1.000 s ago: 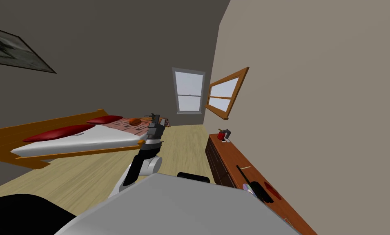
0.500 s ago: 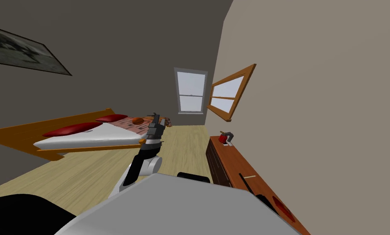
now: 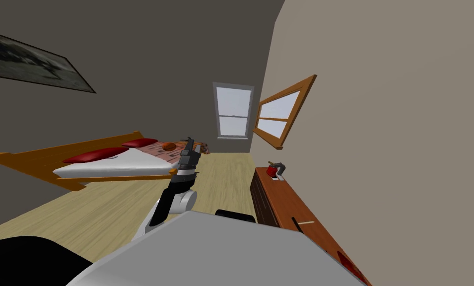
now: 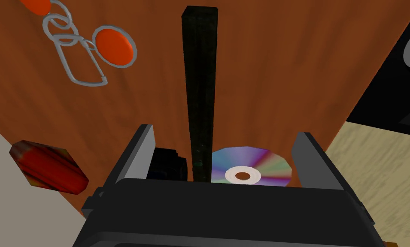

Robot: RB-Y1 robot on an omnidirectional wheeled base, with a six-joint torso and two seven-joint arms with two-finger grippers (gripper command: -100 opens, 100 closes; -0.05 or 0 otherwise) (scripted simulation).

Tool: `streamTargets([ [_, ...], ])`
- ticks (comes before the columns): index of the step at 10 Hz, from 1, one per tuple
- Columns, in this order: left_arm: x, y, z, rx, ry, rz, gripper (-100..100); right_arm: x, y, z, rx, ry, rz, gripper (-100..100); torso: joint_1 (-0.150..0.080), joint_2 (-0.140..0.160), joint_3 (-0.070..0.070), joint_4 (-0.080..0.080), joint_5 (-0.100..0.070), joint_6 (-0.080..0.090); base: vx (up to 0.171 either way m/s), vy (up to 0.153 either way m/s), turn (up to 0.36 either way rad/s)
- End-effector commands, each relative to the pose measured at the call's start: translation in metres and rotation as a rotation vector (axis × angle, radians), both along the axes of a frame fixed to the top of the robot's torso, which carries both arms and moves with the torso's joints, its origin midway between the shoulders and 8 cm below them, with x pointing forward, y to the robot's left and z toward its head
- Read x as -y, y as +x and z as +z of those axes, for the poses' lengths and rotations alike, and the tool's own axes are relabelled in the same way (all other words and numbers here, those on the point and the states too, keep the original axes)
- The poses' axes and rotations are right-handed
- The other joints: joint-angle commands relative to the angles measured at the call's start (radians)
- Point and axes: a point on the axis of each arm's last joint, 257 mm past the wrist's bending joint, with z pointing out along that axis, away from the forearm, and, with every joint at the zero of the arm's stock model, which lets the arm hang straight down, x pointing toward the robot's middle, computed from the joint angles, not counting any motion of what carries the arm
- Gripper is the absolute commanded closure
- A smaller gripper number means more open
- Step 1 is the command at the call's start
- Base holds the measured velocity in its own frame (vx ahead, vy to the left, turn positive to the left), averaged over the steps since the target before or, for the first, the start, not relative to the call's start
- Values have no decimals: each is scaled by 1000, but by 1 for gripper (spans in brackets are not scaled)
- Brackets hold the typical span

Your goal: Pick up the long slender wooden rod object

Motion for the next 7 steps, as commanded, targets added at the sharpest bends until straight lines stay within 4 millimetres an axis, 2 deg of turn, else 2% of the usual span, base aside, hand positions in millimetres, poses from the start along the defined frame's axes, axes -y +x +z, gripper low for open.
streamTargets([
  [1, 0, 0, 0, 0, 0, 0, 0, -6, -13, -6, -25, 7, -2, -100, 0, 0, 0, 0, 0, 0, 78, -104, 90],
  [3, 0, 0, 0, 0, 0, 0, 0, -15, -22, -12, -43, 21, -7, -100, 0, 0, 0, 0, 0, 0, 65, -67, 78],
  [5, 0, 0, 0, 0, 0, 0, 0, -14, -21, -10, -41, 19, -7, -100, 3, 2, 1, 0, 0, 1, 25, -25, 5],
  [6, 0, 0, 0, 0, 0, 0, 0, -14, -21, -11, -42, 19, -7, 0, 5, 3, 2, 1, 1, 1, 0, 0, 0],
  [7, 0, 0, 0, 0, 0, 0, 0, -23, -22, -19, -40, 20, -14, -100, 5, 4, 2, 1, 1, 1, -6, -29, 49],
])
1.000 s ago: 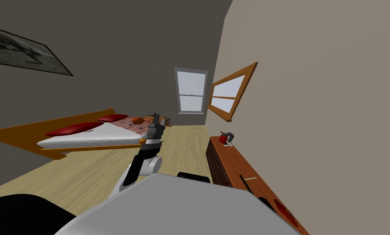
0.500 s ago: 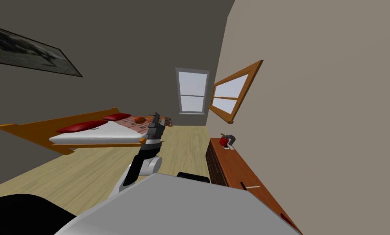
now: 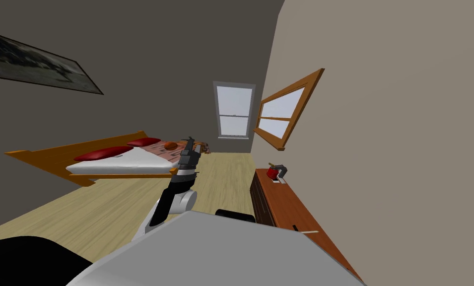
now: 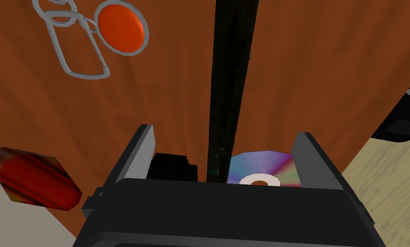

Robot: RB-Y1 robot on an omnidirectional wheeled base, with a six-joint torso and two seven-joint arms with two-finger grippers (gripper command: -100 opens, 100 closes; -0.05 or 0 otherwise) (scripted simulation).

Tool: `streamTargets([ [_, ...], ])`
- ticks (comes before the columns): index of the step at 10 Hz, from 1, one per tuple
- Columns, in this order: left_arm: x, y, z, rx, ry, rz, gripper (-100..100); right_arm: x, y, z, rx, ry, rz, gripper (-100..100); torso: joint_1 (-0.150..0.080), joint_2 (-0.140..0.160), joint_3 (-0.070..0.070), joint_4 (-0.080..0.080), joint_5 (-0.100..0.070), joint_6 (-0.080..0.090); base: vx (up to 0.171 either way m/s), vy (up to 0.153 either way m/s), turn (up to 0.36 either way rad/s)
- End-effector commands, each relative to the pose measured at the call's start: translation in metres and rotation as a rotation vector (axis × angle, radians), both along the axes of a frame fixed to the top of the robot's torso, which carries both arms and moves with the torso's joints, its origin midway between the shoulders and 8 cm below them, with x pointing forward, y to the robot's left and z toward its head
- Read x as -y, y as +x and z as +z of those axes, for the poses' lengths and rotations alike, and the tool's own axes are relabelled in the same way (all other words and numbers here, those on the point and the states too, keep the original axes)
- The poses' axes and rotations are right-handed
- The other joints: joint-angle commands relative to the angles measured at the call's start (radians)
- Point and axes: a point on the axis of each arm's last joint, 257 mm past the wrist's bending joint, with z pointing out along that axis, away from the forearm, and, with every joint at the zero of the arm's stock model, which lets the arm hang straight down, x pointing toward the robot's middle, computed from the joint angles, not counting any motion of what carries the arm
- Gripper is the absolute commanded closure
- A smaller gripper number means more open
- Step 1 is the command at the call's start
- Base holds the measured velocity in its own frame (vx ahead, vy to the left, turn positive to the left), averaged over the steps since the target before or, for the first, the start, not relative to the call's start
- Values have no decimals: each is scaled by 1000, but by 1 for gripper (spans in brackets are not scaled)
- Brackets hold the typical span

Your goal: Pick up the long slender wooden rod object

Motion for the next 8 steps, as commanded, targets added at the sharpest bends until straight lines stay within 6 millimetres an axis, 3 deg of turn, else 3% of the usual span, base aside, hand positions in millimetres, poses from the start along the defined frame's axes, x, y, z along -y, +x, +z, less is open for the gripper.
streamTargets([
  [1, 0, 0, 0, 0, 0, 0, 0, -8, 0, -9, 1, -2, -7, -100, 0, 0, 0, 0, 0, 0, -14, -61, 52],
  [3, 0, 0, 0, 0, 0, 0, 0, -23, -2, -21, 1, -1, -19, -100, -3, 1, 0, 0, -1, 0, -10, -75, 65],
  [4, 0, 0, 0, 0, 0, 0, 0, -17, -2, -17, 1, 2, -14, -100, -3, 1, 0, 0, -1, 0, -4, -34, 18],
  [5, 0, 0, 0, 0, 0, 0, 0, -18, -2, -18, 1, 0, -15, 100, -1, 0, 0, 0, 0, 0, -1, -7, -2],
  [8, 0, 0, 0, 0, 0, 0, 0, -21, -2, -18, 1, 6, -15, 100, -2, 0, 0, 0, 0, 0, 0, 0, 0],
])
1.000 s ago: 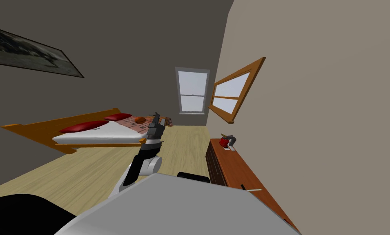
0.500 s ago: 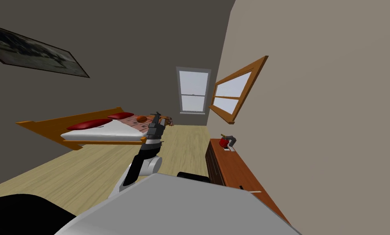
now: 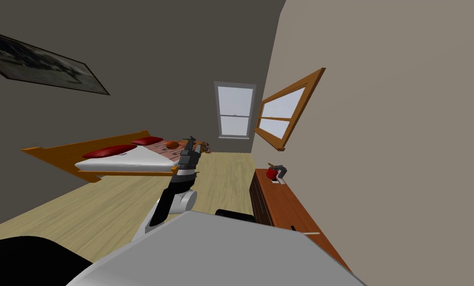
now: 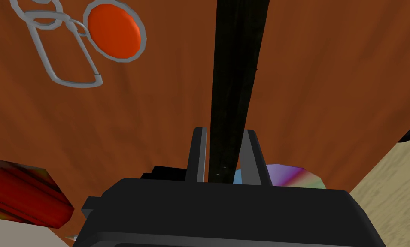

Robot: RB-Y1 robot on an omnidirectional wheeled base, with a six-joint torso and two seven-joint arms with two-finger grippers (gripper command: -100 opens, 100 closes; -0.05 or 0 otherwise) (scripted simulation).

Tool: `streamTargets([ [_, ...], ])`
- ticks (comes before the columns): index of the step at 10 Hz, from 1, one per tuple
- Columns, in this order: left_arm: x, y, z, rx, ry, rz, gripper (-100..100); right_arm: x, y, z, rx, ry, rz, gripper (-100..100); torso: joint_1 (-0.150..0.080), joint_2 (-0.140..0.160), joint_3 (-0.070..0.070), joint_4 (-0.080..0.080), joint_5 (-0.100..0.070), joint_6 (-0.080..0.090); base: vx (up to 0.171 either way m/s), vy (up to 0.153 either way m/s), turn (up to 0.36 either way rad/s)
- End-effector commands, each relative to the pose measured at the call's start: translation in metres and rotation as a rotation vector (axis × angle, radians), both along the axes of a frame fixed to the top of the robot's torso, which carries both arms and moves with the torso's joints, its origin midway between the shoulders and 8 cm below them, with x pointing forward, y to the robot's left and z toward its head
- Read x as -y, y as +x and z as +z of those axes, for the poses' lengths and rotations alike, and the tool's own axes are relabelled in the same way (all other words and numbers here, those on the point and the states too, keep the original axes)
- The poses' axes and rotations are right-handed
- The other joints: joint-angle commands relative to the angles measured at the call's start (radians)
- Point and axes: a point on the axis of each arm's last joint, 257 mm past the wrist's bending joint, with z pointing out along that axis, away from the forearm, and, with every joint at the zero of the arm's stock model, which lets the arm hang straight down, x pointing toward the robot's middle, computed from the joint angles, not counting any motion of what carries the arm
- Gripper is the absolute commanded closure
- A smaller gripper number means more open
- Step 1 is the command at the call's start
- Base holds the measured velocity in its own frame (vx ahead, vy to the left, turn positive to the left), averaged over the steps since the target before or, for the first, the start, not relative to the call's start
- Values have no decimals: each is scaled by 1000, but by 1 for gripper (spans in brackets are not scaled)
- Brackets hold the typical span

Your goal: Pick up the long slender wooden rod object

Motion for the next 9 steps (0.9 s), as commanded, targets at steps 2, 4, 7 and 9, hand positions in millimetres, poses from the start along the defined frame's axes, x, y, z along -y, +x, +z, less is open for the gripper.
streamTargets([
  [2, 0, 0, 0, 0, 0, 0, 0, 0, 0, 0, 0, 0, 1, 0, 0, 0, 0, 0, 0, 0, 0, 0, 0],
  [4, 0, 0, 0, 0, 0, 0, 0, 13, 1, 10, 0, -8, 7, 100, 2, 0, 0, 0, 1, 1, 8, 42, -63],
  [7, 0, 0, 0, 0, 0, 0, 0, 24, 3, 20, -1, -9, 16, 100, 4, -1, -1, 0, 2, 1, 7, 49, -33],
  [9, 0, 0, 0, 0, 0, 0, 0, 24, 2, 19, -1, -9, 15, 0, 2, 0, 0, 0, 1, 1, 1, 8, -3],
])
